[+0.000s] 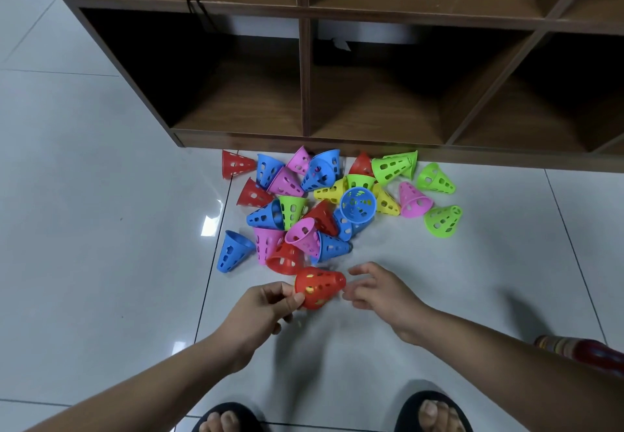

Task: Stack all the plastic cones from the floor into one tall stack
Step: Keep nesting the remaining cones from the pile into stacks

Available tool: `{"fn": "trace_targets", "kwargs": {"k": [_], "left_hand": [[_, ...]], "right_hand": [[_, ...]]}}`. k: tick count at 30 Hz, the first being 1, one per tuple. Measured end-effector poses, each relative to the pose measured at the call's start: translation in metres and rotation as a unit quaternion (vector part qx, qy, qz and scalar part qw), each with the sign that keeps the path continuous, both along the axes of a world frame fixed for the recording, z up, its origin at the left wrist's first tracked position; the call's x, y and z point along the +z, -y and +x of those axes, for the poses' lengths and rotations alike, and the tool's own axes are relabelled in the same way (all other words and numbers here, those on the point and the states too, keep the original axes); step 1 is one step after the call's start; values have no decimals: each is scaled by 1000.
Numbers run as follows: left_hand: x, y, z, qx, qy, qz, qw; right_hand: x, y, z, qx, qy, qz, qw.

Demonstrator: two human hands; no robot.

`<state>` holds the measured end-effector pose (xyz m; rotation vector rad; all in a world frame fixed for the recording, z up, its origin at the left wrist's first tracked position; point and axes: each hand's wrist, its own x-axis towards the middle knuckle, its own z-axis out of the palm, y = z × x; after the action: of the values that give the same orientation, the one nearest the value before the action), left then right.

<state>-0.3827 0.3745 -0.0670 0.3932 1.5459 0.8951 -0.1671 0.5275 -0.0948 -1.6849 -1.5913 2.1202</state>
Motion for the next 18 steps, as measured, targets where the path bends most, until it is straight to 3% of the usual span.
{"fn": "trace_targets", "kwargs": {"k": [4,8,12,15,18], "left_hand": [[-9,3,-8,-11,-32,-48,998],[-11,-3,-23,-19,-110,-47,993],[-8,-11,-45,-3,-212,-7,977],[-6,-15,-65,2,-316,17,949],[-5,-16,-82,11,-401,37,915]], "right_hand": [[0,-20,11,28,38,140,989],[8,-55,22,9,61,305,950],[22,-93,40,1,104,454,885],[19,-120,58,54,159,568,805],[13,-137,74,76,204,603,768]]}}
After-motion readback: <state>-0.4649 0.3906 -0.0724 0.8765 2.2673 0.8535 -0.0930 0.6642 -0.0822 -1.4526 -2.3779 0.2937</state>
